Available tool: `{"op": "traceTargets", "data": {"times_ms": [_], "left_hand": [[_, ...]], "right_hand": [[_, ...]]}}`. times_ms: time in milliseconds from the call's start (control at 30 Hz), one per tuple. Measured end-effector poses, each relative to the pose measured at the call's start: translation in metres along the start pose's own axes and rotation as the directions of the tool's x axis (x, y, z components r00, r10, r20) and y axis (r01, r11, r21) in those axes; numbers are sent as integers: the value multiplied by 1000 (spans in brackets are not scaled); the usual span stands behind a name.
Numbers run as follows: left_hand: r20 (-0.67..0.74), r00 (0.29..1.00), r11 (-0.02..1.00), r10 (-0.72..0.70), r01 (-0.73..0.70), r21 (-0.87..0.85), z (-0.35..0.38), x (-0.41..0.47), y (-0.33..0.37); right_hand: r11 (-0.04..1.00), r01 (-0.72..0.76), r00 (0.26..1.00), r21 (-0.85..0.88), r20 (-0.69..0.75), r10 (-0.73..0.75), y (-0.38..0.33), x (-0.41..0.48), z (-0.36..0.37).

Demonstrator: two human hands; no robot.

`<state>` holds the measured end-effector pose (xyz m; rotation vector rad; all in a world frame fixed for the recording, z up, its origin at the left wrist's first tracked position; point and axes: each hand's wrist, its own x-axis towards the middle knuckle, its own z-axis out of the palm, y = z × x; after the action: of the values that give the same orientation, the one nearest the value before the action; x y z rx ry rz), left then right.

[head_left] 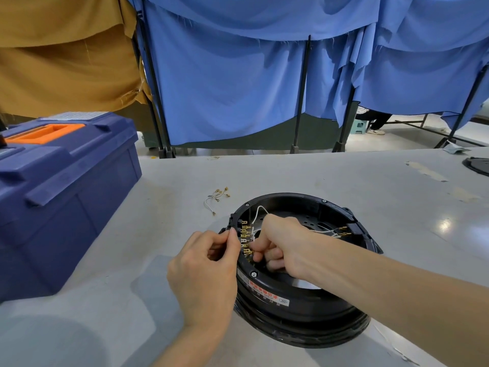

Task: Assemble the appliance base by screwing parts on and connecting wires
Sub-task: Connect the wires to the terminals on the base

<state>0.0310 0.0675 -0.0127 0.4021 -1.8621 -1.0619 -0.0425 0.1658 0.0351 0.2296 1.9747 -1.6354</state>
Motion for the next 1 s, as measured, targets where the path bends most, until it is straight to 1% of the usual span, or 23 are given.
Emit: {"op": "traceTargets", "data": {"times_ms": [133, 300, 433, 533, 667, 800, 933, 1000], "left_hand": [[-13, 999, 998, 42, -42, 37, 1, 0, 0], [-15, 1000, 999, 12, -11, 30, 2, 0, -1], [10, 1000, 1000, 2, -2, -13, 1, 2, -2], [44, 999, 998, -18, 21, -63, -1, 2, -5], [59, 998, 995, -33, 39, -89, -1, 2, -8], [69, 996, 993, -49, 56, -100, -2, 1, -7], [73, 996, 994, -49, 55, -91, -4, 2, -7], [68, 997, 995, -42, 48, -82, -4, 3, -6]], "right_hand": [[1000, -7, 1000, -10, -25, 7, 0, 0, 4], [1000, -13, 999, -17, -35, 12, -2, 1, 6], [1000, -17, 999, 10, 35, 16, 0, -1, 0], [995, -35, 994, 90, 106, 26, 5, -4, -7], [981, -51, 988, 186, 151, 23, 13, -10, -12], [977, -20, 996, 214, 92, 0, 16, -11, -6], [989, 26, 1000, 146, 1, -27, 16, -6, 0], [991, 39, 999, 125, -13, -37, 16, -4, 1]]}}
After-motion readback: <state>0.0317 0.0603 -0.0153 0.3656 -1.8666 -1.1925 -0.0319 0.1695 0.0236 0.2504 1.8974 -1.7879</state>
